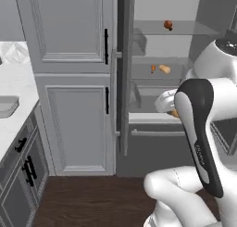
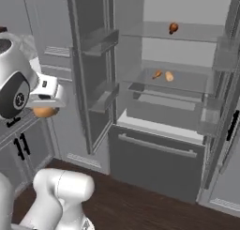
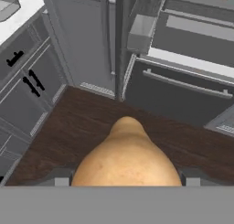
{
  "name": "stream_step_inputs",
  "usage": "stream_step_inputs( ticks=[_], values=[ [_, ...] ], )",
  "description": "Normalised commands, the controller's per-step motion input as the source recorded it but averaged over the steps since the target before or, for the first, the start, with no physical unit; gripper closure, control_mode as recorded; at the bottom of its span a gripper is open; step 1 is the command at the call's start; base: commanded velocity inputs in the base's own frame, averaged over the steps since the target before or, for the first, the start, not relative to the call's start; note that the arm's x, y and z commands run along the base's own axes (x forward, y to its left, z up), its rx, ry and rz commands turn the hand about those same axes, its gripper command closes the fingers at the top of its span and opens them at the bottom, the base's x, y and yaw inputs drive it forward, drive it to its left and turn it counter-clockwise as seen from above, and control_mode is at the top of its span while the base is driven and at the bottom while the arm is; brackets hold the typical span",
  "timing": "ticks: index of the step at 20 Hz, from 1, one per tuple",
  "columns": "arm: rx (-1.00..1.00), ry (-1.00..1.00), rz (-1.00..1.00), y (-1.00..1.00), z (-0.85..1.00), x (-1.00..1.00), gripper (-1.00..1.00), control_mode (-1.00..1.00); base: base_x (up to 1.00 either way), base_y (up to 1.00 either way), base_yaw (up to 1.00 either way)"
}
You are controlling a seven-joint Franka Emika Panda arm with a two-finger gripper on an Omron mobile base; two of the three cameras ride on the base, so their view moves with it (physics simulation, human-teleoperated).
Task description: Place one squash and one chicken drumstick in each tupperware on the nearby counter, to pack two identical lunches.
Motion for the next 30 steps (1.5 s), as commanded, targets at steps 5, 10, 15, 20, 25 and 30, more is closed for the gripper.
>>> stream_step_inputs(
  ticks=[5,10,15,20,25,30],
  values=[
    [0.0,0.0,0.0,0.0,0.0,0.0,1.0,1.0,0.0,0.92,0.67],
    [0.0,0.0,0.0,0.0,0.0,0.0,1.0,1.0,0.72,0.68,0.56],
    [0.0,0.0,0.0,0.0,0.0,0.0,1.0,1.0,1.0,0.08,0.3],
    [0.0,0.0,0.0,0.0,0.0,0.0,1.0,1.0,0.92,-0.1,0.03],
    [0.0,0.0,0.0,0.0,0.0,0.0,1.0,1.0,0.98,0.06,0.0],
    [0.0,0.0,0.0,0.0,0.0,0.0,1.0,1.0,0.94,0.32,0.04]
  ],
)
